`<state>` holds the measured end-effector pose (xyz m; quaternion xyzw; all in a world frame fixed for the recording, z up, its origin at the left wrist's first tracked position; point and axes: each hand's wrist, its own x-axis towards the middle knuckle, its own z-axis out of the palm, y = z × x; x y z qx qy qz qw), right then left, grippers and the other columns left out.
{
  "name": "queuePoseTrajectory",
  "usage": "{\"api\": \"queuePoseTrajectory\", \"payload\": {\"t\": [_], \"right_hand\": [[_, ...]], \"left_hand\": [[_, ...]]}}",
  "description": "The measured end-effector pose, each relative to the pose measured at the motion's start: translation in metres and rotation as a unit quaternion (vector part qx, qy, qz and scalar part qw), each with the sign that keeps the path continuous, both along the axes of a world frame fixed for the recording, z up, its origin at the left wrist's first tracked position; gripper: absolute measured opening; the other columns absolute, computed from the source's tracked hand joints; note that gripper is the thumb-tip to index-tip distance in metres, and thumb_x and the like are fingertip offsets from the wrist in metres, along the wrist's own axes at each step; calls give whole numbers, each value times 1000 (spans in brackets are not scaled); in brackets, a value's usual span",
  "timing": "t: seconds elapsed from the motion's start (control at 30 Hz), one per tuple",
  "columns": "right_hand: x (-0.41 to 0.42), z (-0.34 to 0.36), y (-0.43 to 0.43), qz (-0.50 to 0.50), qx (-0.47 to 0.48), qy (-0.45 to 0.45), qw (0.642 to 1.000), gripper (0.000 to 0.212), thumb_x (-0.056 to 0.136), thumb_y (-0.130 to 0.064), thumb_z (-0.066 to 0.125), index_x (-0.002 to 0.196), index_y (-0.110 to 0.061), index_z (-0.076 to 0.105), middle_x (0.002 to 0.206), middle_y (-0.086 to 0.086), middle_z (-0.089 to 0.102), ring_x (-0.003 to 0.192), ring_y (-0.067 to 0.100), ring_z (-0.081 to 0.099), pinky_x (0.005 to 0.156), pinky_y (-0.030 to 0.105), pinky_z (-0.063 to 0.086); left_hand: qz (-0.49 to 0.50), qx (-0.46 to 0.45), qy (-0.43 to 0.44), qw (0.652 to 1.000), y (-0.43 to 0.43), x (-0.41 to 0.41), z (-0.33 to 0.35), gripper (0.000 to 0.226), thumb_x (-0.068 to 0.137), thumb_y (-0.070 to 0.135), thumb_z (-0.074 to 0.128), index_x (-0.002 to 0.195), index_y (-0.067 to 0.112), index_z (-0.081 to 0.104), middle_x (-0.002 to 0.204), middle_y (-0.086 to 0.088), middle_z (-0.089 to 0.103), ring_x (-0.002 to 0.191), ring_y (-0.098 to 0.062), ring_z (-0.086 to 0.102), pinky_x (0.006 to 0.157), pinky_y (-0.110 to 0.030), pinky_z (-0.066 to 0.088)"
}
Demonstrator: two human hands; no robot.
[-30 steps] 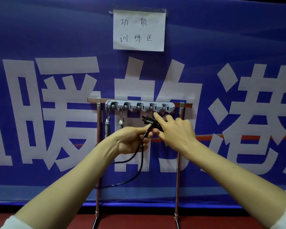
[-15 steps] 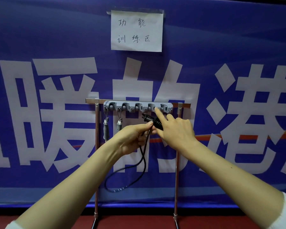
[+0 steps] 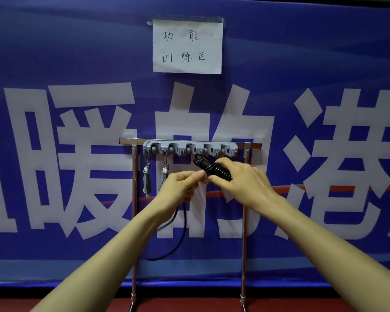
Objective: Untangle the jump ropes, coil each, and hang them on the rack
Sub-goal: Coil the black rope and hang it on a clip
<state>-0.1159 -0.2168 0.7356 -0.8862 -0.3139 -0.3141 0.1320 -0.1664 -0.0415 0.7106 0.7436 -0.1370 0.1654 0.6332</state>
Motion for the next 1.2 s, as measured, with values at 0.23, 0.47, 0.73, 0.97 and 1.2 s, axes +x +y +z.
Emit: {"api": "queuePoseTrajectory", "payload": {"t": [0.23, 0.47, 0.73, 0.97, 1.2], "right_hand": [[-9, 6, -6, 77, 91, 87, 989, 54, 86, -68, 47, 136, -47, 45, 104, -14, 66, 96, 11, 63, 83, 37, 52], [-17, 13, -2, 208, 189, 238, 930, 49, 74, -71, 52, 95, -29, 62, 72, 4, 68, 63, 20, 67, 60, 40, 55], [-16, 10, -5, 204, 185, 284, 918, 60, 71, -70, 51, 97, -16, 52, 65, 5, 67, 59, 31, 67, 54, 43, 56], [-17, 10, -5, 202, 164, 273, 926, 52, 77, -68, 50, 95, -20, 54, 73, 13, 67, 60, 33, 67, 55, 47, 55], [-17, 11, -5, 214, 156, 283, 922, 43, 83, -63, 49, 109, -31, 59, 72, 8, 67, 59, 33, 67, 54, 45, 56]], "left_hand": [[-34, -21, -14, 999, 2, -1, 5, 33, 82, 38, 61, 100, 11, 60, 61, 7, 43, 51, -5, 34, 62, -28, 36], [-68, -106, 1, 992, -7, 2, 6, 17, 84, 37, 63, 88, 27, 75, 67, 7, 52, 49, -5, 31, 83, -47, 29], [-78, -96, 45, 991, -6, 1, 6, 28, 81, 38, 67, 102, 23, 76, 64, 2, 36, 46, -5, 28, 76, -38, 30], [-50, -83, 41, 994, -4, 1, 8, 33, 69, 43, 76, 94, 23, 79, 84, -12, 40, 46, -4, 30, 83, -43, 33], [-10, -41, 28, 999, -5, 1, 10, 36, 73, 41, 72, 97, 15, 75, 73, 2, 67, 43, -1, 32, 79, -45, 42]]}}
